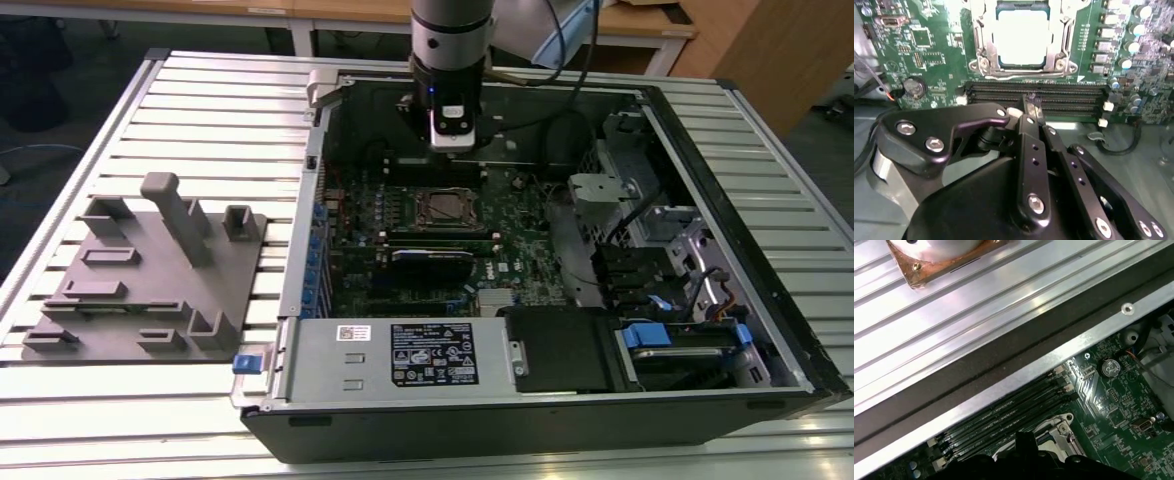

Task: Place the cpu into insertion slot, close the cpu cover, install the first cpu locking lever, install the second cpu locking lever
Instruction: 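Install the first cpu locking lever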

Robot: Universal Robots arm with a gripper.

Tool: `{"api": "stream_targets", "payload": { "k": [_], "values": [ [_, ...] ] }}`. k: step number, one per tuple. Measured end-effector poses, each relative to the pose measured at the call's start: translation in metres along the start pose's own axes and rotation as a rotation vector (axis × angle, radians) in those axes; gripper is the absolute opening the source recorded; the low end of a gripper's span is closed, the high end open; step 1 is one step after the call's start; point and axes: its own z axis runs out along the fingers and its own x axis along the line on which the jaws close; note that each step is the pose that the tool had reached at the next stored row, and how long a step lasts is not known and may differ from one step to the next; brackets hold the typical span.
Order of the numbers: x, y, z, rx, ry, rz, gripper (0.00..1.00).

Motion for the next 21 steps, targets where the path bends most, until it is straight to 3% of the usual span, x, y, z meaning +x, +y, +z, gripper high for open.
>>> {"api": "stream_targets", "payload": {
  "k": [2, 4, 10, 11, 18, 21],
  "values": [
    [-0.0004, 0.0002, 0.0000, 0.0044, 0.0003, -0.012, 0.10],
    [-0.0006, 0.0003, 0.0002, 0.0146, -0.0019, -0.025, 0.10],
    [-0.0008, 0.0003, 0.0005, 0.0689, -0.0210, -0.063, 0.10],
    [-0.0008, 0.0003, 0.0007, 0.0729, -0.0211, -0.071, 0.10],
    [-0.0014, 0.0005, 0.0022, 0.0766, -0.0138, -0.139, 0.10],
    [-0.0018, 0.0006, 0.0028, 0.0831, -0.0145, -0.163, 0.10]
  ]
}}
